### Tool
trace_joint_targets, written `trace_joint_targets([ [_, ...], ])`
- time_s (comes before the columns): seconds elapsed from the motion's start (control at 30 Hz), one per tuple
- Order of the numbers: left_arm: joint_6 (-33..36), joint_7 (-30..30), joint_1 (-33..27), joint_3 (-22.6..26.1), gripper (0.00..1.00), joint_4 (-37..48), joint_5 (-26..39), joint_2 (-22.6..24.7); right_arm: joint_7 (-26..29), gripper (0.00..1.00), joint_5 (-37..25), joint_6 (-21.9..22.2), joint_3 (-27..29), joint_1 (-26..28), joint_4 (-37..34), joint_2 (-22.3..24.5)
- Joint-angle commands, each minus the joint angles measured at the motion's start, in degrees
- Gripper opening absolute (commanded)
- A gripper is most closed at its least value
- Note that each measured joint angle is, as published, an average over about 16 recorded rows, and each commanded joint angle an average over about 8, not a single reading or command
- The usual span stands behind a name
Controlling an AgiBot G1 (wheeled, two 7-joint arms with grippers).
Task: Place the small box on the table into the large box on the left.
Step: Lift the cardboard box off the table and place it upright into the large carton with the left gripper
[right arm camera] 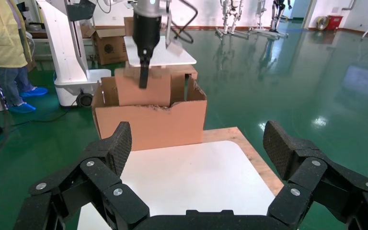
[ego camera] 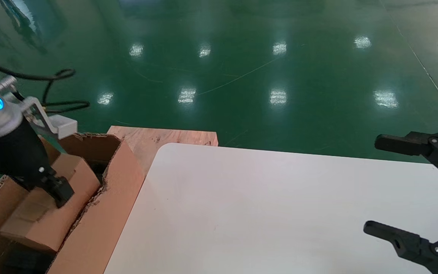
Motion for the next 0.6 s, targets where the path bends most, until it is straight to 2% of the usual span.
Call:
trace_joint_targets([
  [0.03,-1.5,-0.1,1.8,0.0,0.00,-0.6,-0.3,-0.4,0.0,1.00,0.0,0.0,0.0,0.0,0.0,0.0],
  [0.37,-8.1,1.0,3.0,-0.4,0.00,-2.3,1.6,-3.1,0.0,1.00,0.0,0.0,0.0,0.0,0.0,0.0],
  [0.6,-14.6,-1.9,1.9,-0.1,0.00,-8.5,5.0,-6.6,0.0,1.00,0.0,0.0,0.0,0.0,0.0,0.0],
])
